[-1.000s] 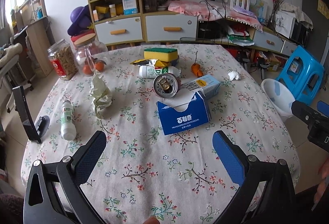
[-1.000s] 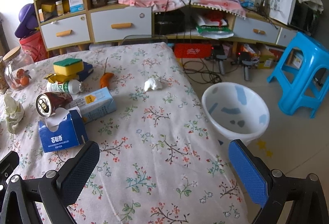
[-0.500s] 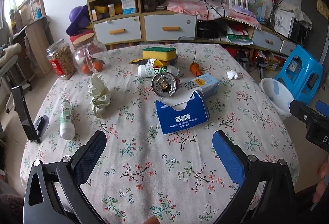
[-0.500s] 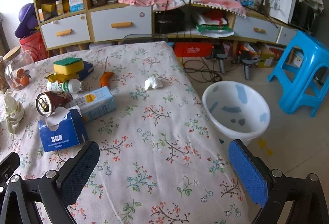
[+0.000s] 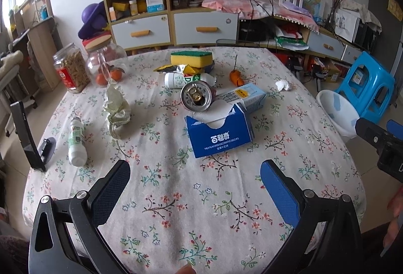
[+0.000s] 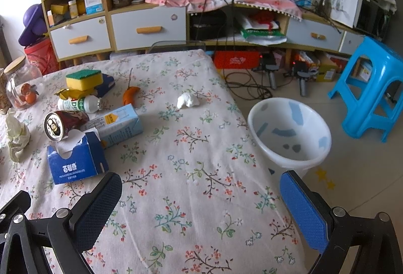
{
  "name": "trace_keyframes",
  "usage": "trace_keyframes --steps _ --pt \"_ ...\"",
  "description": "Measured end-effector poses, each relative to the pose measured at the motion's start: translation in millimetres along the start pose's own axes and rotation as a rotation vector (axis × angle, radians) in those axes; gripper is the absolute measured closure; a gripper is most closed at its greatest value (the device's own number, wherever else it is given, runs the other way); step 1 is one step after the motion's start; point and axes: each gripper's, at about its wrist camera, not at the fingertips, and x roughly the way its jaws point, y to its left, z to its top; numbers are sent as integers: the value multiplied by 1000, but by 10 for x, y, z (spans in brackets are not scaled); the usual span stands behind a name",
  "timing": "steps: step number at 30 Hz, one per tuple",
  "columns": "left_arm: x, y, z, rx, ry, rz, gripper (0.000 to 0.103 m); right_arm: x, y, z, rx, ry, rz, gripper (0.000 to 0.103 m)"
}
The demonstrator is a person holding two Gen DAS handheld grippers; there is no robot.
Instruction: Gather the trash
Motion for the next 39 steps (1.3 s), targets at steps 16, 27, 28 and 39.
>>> trace_keyframes --steps 16,27,28,39 --pt "-24 -34 -31 7 -3 -3 0 19 -91 -49 22 12 -2 0" --pt "-35 -37 -25 9 -1 -10 0 29 -83 -68 15 15 0 0" --pt "-36 -33 -26 8 -1 -9 0 29 -83 -68 15 15 0 0" --pt "-47 -43 -28 8 2 -15 0 26 -82 -58 16 18 2 0"
